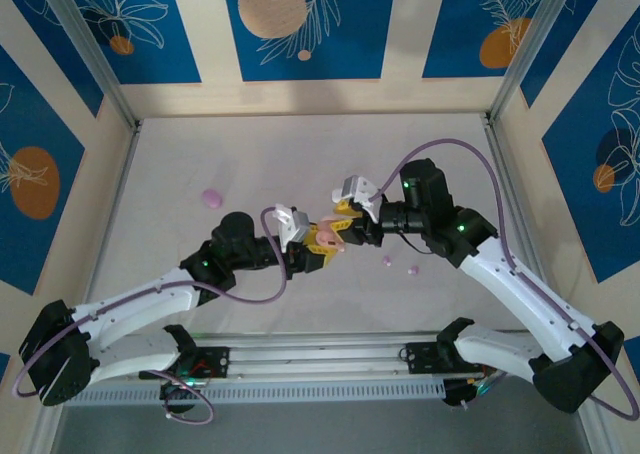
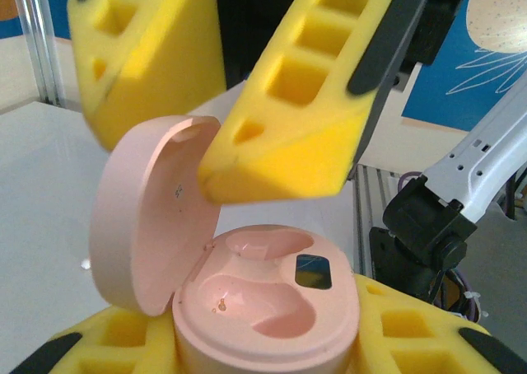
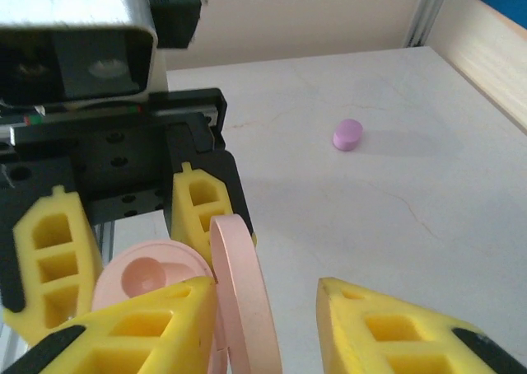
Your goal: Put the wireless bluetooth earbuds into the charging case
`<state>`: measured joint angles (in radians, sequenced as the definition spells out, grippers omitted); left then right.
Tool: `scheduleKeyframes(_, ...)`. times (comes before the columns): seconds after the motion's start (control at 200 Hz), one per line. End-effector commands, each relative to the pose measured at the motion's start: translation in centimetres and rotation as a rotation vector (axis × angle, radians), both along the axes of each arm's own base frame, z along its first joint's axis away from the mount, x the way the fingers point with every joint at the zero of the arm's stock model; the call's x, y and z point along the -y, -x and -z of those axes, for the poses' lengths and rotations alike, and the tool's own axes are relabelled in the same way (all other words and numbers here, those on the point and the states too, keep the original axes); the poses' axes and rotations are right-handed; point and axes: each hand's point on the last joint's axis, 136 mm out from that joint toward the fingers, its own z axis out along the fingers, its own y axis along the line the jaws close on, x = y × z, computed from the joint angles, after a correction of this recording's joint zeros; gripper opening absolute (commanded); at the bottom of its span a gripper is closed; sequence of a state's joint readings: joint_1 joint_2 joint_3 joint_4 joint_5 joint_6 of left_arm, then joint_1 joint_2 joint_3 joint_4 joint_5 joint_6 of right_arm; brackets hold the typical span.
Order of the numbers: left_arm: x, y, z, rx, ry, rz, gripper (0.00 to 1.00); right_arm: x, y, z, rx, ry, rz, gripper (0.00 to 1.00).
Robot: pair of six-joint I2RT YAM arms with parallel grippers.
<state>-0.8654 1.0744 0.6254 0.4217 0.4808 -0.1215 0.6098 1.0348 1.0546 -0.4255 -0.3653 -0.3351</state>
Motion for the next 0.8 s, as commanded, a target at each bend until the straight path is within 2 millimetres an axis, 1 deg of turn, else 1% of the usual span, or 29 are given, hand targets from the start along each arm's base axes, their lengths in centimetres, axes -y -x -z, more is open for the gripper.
scheduleKeyframes(0.0,-0.2,0.0,-1.3,0.05,0.047,-0.012,0.3,0.5,0.2,-2.9,0.018,-0.073,0.032,0.4)
scheduleKeyframes(0.04,-0.3,0.0,-1.2,0.05,0.048,-0.016,0.3,0.8,0.1,-3.4,0.008,-0.091,0.056,0.4)
scheduleKeyframes(0.085,-0.3,-0.1,-1.2,0.052,0.054,-0.022,0.3,1.1,-0.2,-4.0,-0.013,-0.112,0.09,0.43)
scheduleKeyframes(0.095,-0.3,-0.1,-1.2,0.052,0.055,-0.022,0.3,1.3,-0.3,-4.1,-0.02,-0.117,0.101,0.43)
scheduleKeyframes(0.125,-0.4,-0.1,-1.3,0.054,0.059,-0.025,0.3,1.6,-0.7,-4.3,-0.042,-0.127,0.138,0.48)
scheduleKeyframes(0.18,-0.5,0.0,-1.4,0.056,0.066,-0.027,0.3,2.4,-1.6,-4.5,-0.077,-0.132,0.209,0.49)
scheduleKeyframes(0.285,-0.8,-0.2,-1.3,0.057,0.074,-0.047,0.3,4.3,-3.6,-4.2,-0.172,-0.135,0.356,0.49)
scheduleKeyframes(0.33,-0.9,-0.3,-1.4,0.059,0.079,-0.059,0.3,5.2,-4.2,-4.0,-0.238,-0.154,0.414,0.49)
scheduleKeyframes(0.35,-1.0,-0.4,-1.4,0.059,0.082,-0.064,0.3,5.6,-4.6,-4.0,-0.273,-0.167,0.447,0.52)
scheduleKeyframes(0.415,-1.3,-0.5,-1.5,0.063,0.09,-0.082,0.3,7.0,-5.7,-3.1,-0.395,-0.2,0.54,0.53)
scheduleKeyframes(0.45,-1.5,-0.5,-1.6,0.067,0.097,-0.091,0.3,7.7,-6.3,-2.3,-0.461,-0.208,0.58,0.53)
scheduleKeyframes(0.5,-1.7,-0.5,-1.8,0.07,0.106,-0.101,0.3,8.6,-7.2,-0.5,-0.567,-0.204,0.644,0.52)
scheduleKeyframes(0.61,-2.2,-0.3,-2.4,0.079,0.123,-0.109,0.3,9.7,-8.1,4.9,-0.829,-0.13,0.746,0.49)
scheduleKeyframes(0.66,-2.4,-0.2,-2.5,0.084,0.127,-0.113,0.3,9.6,-8.1,7.1,-0.94,-0.091,0.762,0.47)
scheduleKeyframes(0.7,-2.5,-0.2,-2.7,0.088,0.129,-0.117,0.31,9.1,-7.9,8.7,-1.017,-0.064,0.747,0.44)
scheduleKeyframes(0.74,-2.6,-0.1,-2.8,0.089,0.129,-0.118,0.3,8.5,-7.7,10.1,-1.072,-0.041,0.728,0.42)
scheduleKeyframes(0.795,-2.7,0.0,-2.9,0.091,0.131,-0.117,0.3,7.7,-7.4,12.0,-1.112,0.004,0.72,0.41)
